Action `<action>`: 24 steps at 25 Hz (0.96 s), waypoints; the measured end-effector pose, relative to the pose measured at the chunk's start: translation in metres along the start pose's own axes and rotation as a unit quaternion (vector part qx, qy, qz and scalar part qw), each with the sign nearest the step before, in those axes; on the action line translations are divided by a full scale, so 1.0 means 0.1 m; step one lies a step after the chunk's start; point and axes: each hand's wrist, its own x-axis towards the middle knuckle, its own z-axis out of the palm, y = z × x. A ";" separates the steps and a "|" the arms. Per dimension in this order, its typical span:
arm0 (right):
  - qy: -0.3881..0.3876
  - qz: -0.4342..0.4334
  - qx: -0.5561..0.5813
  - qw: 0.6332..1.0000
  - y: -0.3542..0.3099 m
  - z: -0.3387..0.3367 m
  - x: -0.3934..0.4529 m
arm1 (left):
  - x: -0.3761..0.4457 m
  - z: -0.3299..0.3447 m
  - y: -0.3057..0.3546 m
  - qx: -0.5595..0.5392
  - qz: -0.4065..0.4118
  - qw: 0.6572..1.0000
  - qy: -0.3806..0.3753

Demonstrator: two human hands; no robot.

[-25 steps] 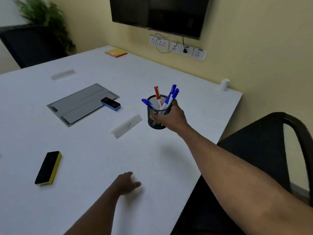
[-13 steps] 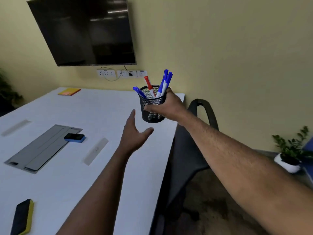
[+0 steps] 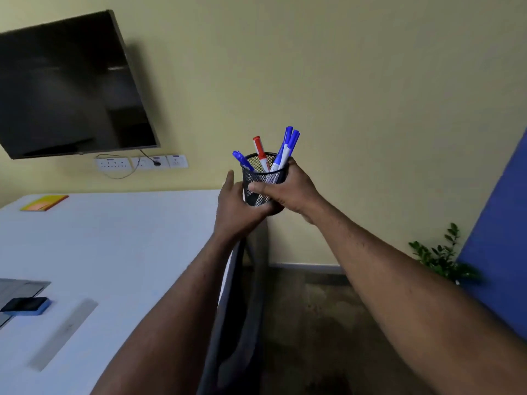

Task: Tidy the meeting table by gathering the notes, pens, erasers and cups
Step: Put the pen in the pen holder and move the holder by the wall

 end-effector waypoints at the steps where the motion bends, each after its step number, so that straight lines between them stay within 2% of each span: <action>1: 0.004 -0.007 -0.008 1.000 0.09 -0.16 0.13 | 0.18 0.19 0.03 0.011 0.007 1.000 0.008; 6: 0.023 -0.065 -0.077 0.995 0.58 -0.80 0.89 | 0.86 1.04 0.20 0.119 -0.004 0.992 0.040; 11: 0.001 -0.054 -0.142 0.988 1.15 -0.89 1.60 | 1.36 1.45 0.11 0.214 -0.018 0.976 0.039; 14: -0.018 -0.047 -0.151 0.987 1.44 -0.75 2.03 | 1.72 1.59 -0.17 0.264 -0.028 0.964 0.031; 20: -0.072 -0.042 -0.163 0.983 2.07 -0.20 3.09 | 2.62 1.74 -0.94 0.271 -0.083 0.959 0.009; 24: -0.147 -0.030 -0.169 0.974 2.34 0.27 3.68 | 3.06 1.73 -1.44 0.268 -0.153 0.951 0.000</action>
